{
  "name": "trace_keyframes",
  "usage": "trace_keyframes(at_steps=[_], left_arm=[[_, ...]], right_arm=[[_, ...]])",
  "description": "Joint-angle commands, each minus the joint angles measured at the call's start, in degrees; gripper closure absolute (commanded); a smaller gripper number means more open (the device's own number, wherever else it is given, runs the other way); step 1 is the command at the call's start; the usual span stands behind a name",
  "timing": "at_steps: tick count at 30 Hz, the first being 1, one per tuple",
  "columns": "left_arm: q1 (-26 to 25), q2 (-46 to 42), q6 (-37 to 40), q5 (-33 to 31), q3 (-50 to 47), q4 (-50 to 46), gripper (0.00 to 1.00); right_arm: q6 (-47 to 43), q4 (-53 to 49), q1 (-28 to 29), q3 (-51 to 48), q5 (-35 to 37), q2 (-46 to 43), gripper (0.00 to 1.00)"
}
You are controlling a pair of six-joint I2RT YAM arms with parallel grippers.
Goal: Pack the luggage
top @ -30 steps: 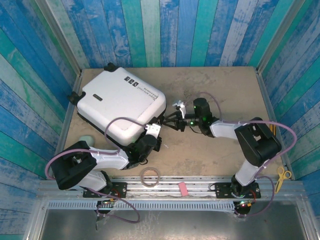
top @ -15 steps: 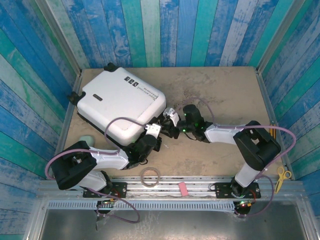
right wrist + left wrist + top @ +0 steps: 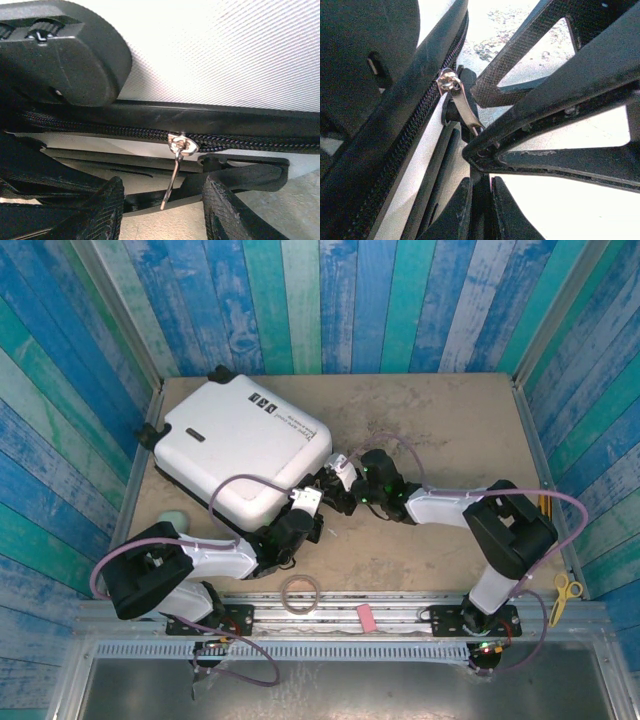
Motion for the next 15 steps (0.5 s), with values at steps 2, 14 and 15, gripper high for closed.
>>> trace_keyframes(at_steps=[2, 14, 15], left_arm=[[-0.36, 2.84, -5.27, 7.55, -3.65, -8.07, 1.00], [-0.37, 2.49, -4.98, 7.47, -3.49, -8.55, 1.00], [-0.36, 2.49, -4.98, 7.55, -3.48, -8.54, 1.00]], right_arm=[[-0.61, -1.62, 0.32, 1.26, 1.51, -0.20, 0.55], [1.24, -0.75, 0.37, 6.18, 3.00, 5.11, 0.59], [1.31, -0.96, 0.46, 6.42, 3.57, 5.16, 0.63]])
